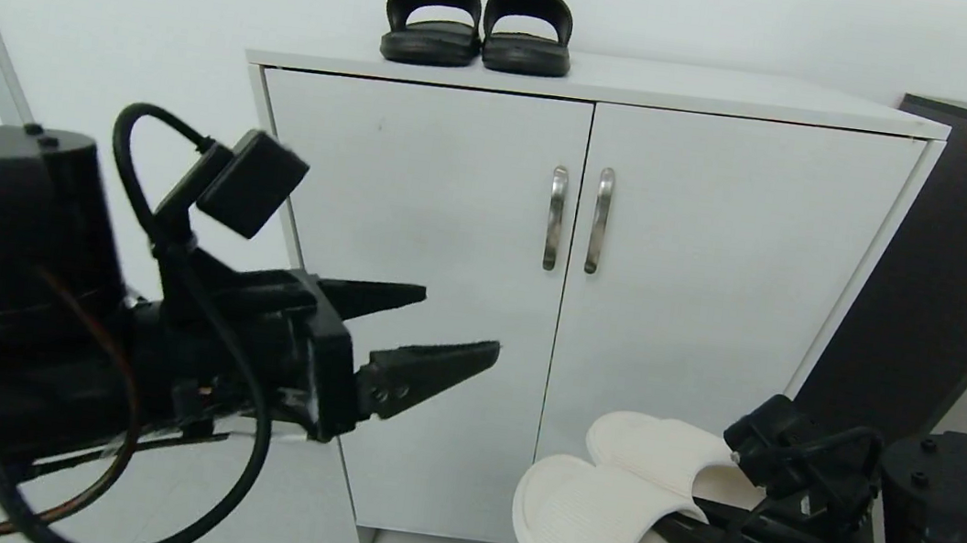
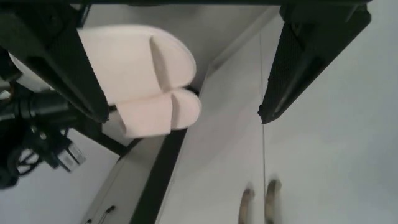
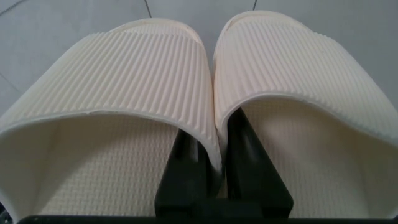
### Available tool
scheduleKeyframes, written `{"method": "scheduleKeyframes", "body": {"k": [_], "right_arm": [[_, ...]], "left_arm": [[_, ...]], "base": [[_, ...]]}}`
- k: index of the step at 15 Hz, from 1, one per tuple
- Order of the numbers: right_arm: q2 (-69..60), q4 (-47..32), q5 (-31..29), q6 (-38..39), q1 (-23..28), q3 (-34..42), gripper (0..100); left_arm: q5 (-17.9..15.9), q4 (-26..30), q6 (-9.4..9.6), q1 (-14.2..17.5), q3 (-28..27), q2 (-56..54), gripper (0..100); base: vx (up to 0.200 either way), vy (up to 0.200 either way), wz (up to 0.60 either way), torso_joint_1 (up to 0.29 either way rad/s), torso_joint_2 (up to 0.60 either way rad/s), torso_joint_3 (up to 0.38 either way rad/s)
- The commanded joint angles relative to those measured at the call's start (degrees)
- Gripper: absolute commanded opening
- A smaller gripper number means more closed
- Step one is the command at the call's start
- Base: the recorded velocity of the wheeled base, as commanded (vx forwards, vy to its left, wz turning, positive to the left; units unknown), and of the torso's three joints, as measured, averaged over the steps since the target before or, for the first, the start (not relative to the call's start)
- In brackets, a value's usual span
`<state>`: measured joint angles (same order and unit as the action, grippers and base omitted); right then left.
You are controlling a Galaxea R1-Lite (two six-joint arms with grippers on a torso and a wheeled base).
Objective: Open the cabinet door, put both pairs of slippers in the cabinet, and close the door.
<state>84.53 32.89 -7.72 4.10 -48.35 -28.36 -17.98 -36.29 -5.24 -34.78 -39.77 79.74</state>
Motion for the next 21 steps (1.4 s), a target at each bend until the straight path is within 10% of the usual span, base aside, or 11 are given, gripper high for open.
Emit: {"method": "scheduleKeyframes", "body": {"k": [1, 8, 13, 21], "right_arm": [[0.81, 0.95, -0.11, 0.12, 0.1, -0.3, 0], [0.99, 1.3, -0.19, -0.32, 0.01, 0.05, 0], [3.01, 1.39, -0.11, -0.32, 0.01, 0.05, 0], [2.66, 1.39, -0.11, -0.32, 0.1, 0.14, 0]], "left_arm": [[1.72, -0.1, -0.03, -2.57, -8.84, 8.59, 100], [-6.8, 0.7, -6.54, -4.68, -24.04, 20.11, 100], [-15.59, 6.76, -7.77, -2.05, -34.94, 26.78, 100], [-7.33, 5.62, -9.17, -1.43, -40.39, 30.83, 100]], "base": [[0.0, 0.0, 0.0, 0.0, 0.0, 0.0], [0.0, 0.0, 0.0, 0.0, 0.0, 0.0], [0.0, 0.0, 0.0, 0.0, 0.0, 0.0], [0.0, 0.0, 0.0, 0.0, 0.0, 0.0]]}}
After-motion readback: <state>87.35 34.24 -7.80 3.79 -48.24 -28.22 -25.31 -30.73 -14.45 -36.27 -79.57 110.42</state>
